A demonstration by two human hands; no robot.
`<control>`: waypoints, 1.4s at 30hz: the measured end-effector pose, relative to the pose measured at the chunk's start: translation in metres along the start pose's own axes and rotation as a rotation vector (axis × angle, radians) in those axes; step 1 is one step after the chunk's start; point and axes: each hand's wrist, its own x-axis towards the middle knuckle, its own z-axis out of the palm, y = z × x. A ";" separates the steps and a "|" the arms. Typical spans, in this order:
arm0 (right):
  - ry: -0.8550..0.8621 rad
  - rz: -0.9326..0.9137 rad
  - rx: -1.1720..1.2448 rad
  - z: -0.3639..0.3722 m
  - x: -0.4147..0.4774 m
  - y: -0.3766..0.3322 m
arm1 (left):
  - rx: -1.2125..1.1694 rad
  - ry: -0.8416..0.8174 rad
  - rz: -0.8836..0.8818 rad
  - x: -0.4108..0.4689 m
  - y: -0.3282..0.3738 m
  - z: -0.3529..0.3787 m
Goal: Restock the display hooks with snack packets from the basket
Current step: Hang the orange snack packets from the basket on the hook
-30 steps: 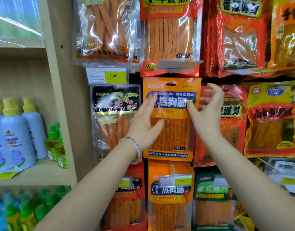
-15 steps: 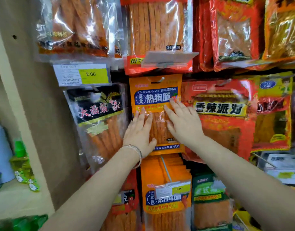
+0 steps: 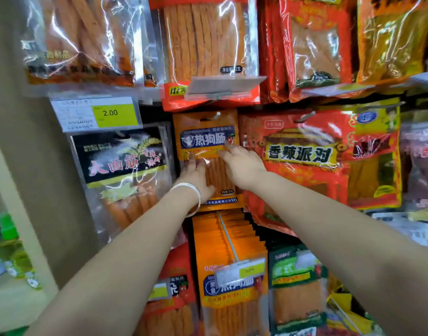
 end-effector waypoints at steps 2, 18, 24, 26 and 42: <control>0.079 0.051 0.295 -0.011 -0.020 -0.006 | -0.119 -0.015 0.038 -0.015 0.008 -0.004; -0.360 0.630 1.147 0.085 -0.431 -0.118 | -0.860 -0.207 -0.635 -0.457 -0.030 0.161; -1.029 0.906 1.031 0.105 -0.592 -0.180 | -0.892 -0.456 -1.230 -0.664 -0.035 0.211; -1.260 0.894 0.951 0.105 -0.620 -0.189 | -0.913 -0.488 -1.371 -0.712 -0.036 0.213; -1.532 0.447 0.803 0.158 -0.528 -0.420 | -1.056 -0.384 -1.609 -0.771 -0.259 0.152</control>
